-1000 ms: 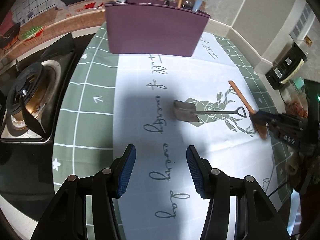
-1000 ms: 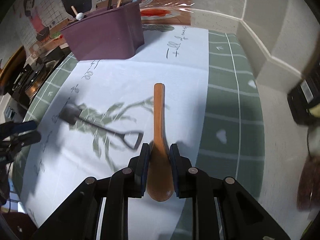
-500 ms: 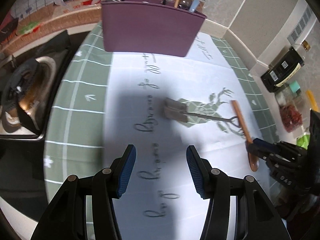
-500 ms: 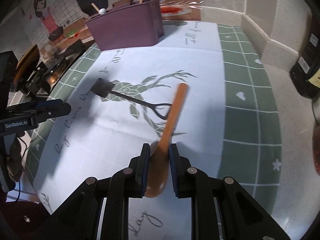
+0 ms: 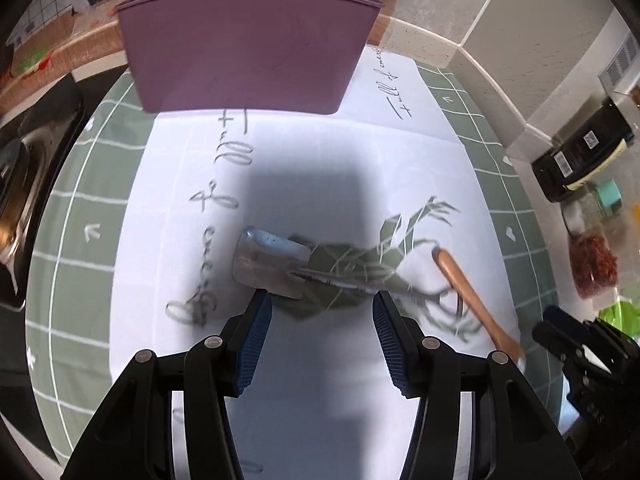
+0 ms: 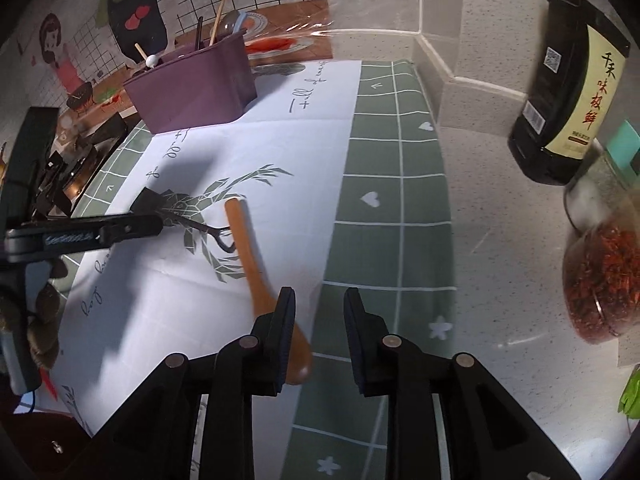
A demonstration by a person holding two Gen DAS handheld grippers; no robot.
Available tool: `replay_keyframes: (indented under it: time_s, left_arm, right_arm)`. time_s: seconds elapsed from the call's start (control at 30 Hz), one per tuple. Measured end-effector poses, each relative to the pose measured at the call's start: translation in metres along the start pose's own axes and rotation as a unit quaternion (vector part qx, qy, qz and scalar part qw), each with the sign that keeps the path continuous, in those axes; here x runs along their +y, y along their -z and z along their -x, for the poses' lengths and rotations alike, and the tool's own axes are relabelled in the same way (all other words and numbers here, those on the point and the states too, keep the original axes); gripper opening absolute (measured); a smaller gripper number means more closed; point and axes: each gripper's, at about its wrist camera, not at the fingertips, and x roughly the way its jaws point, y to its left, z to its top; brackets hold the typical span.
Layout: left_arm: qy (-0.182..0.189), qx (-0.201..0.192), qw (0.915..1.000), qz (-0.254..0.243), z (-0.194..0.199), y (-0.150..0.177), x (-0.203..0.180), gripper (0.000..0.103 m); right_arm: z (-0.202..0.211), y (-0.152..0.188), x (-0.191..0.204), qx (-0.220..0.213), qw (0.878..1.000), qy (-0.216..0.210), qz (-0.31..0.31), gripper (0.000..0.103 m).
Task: Organize utensils
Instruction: 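Grasp the wooden spoon with the right tool while the left reaches toward the small shovel utensil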
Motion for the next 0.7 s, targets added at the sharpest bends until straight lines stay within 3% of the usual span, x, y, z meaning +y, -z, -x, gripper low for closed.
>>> replay_keyframes:
  time_s: [0.3, 0.5, 0.7]
  left_arm:
    - [-0.029, -0.023, 0.9993, -0.003, -0.021, -0.036, -0.008, 0.054]
    - [-0.078, -0.044, 0.9934, -0.072, -0.038, -0.052, -0.036, 0.054]
    - [-0.080, -0.055, 0.9840, -0.149, -0.037, -0.047, -0.047, 0.054]
  right_arm:
    - [-0.001, -0.007, -0.004, -0.008, 1.000, 0.010, 0.012, 0.025]
    - [0.001, -0.015, -0.013, -0.022, 1.000, 0.021, 0.006, 0.025]
    - [0.003, -0.020, -0.032, -0.030, 0.999, 0.031, -0.024, 0.025]
